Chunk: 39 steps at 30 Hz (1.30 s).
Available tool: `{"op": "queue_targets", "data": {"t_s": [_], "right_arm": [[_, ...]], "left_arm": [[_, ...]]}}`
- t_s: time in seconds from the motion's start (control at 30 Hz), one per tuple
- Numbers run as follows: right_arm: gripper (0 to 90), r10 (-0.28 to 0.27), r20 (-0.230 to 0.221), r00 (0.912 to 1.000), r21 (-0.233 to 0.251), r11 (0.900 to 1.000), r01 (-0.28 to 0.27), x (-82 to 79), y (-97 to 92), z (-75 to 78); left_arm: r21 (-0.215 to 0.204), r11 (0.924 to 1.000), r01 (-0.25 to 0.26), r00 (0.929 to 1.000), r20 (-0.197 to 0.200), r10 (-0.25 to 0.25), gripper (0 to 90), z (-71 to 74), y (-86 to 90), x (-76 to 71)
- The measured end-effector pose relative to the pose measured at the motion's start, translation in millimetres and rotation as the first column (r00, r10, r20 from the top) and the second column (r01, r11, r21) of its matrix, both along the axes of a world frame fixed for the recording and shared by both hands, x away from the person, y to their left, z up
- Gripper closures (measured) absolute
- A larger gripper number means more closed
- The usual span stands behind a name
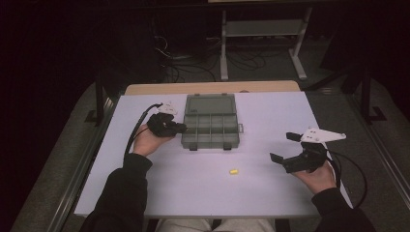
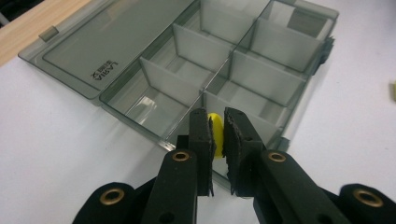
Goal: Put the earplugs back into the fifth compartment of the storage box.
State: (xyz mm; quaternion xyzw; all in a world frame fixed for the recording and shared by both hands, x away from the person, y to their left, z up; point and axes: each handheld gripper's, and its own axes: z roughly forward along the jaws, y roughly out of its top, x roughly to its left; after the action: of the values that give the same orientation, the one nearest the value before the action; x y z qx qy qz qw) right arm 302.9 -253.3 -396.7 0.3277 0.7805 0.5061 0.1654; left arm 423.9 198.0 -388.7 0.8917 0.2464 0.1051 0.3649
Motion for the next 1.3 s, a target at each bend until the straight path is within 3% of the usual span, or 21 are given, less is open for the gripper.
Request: {"op": "queue_targets", "data": {"t_s": [0.53,0.67,0.8,1.03,1.3], "right_arm": [[0.0,0.004,0.001,1.0000,0.001,1.0000,-0.004,-0.4,0.5,0.3],[0.0,0.005,0.004,1.0000,0.001,1.0000,-0.005,-0.6,0.2,0.5],[0.0,0.005,0.006,1.0000,0.004,1.0000,-0.006,-0.9,0.0,0.9],[0.0,0.003,0.007,1.0000,0.004,1.0000,-0.003,-1.2,0.1,1.1],[0.0,0.002,0.006,1.0000,0.004,1.0000,-0.002,-1.0,0.0,1.0]], "left_arm": [[0.040,0.9991,0.011,0.9993,-0.035,-0.010,81.1,-20.6,-13.5,5.3],[0.044,0.9989,0.015,0.9988,-0.047,-0.013,76.7,-23.2,-17.6,4.3],[0.046,0.9989,0.003,0.9993,-0.038,-0.001,70.0,-18.9,-16.7,2.3],[-0.009,0.9997,-0.021,0.9997,-0.011,0.021,60.4,-2.5,-8.4,-3.9],[-0.033,0.9994,0.001,0.9999,0.013,-0.001,48.8,8.7,-9.8,-14.9]]}}
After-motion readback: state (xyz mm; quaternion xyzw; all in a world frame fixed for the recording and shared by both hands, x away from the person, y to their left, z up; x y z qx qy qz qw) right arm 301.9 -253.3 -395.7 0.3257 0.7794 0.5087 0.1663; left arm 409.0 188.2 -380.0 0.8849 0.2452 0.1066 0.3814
